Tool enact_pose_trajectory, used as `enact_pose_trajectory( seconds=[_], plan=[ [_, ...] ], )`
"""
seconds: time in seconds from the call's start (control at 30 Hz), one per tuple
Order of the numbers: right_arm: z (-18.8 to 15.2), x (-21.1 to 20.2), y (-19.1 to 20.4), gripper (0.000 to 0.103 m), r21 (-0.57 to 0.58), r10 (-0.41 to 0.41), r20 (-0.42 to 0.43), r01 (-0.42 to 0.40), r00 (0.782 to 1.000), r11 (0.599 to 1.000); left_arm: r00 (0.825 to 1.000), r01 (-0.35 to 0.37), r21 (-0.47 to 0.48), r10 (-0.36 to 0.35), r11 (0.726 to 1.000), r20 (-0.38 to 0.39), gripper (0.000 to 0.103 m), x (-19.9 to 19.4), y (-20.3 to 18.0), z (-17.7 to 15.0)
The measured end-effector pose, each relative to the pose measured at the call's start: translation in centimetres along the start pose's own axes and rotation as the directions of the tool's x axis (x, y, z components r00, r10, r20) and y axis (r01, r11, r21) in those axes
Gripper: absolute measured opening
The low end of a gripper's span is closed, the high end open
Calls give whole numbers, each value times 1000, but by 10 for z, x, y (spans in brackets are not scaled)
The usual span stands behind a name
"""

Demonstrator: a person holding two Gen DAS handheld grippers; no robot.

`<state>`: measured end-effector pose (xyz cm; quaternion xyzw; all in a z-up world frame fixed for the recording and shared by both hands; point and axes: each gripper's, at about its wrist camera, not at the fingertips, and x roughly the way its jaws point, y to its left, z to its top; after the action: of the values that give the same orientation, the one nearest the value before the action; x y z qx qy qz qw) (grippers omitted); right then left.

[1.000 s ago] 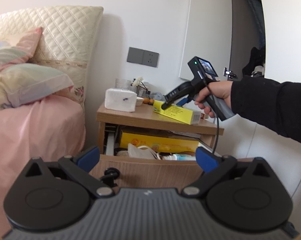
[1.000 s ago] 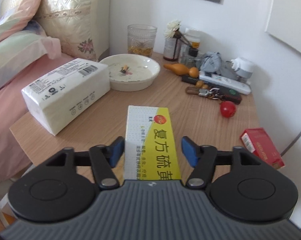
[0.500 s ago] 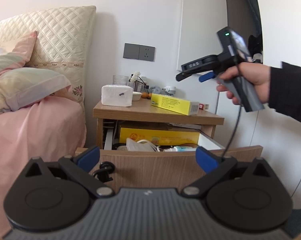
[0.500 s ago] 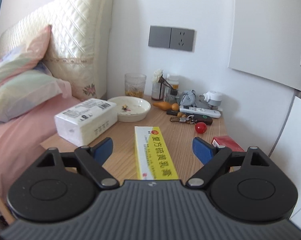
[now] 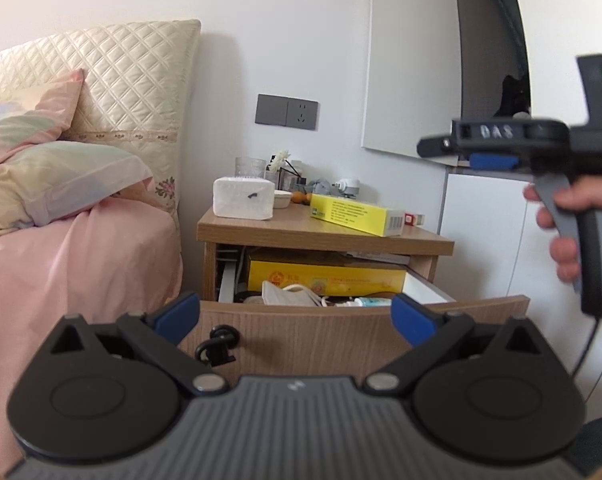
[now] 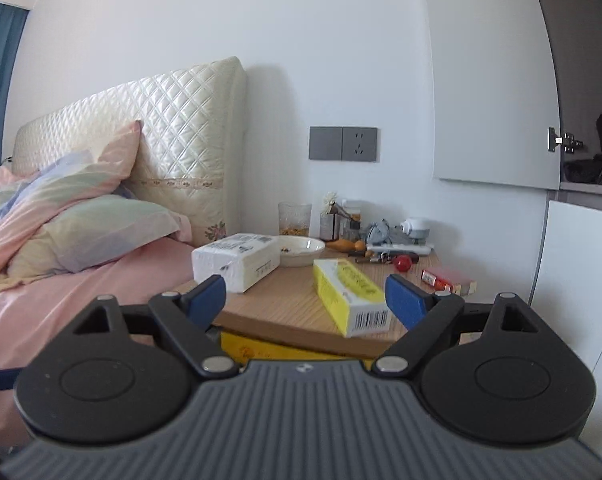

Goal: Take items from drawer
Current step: 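Withdraw the right gripper up and away from the box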

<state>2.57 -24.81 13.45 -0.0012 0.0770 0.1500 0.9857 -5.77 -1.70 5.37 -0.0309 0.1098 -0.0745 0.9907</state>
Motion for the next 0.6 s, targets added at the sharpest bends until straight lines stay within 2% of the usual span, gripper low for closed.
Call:
enact_pose_trajectory(
  seconds=[0.13,0.4,0.6],
  plan=[
    [-21,-18,2,88,90,11,-9,-10,1000,996,1000,-5,5,5,1000,9,103,-3,0,0],
    [-56,-53,9,88,198,-39,55,28,998,980,1000,-17,11,17,1000,20,103,-7,-1,0],
    [-74,-65,20,89,143,-83,83,71,993,987,999,-34,25,33,999,23,103,-7,-3,-1]
  ],
)
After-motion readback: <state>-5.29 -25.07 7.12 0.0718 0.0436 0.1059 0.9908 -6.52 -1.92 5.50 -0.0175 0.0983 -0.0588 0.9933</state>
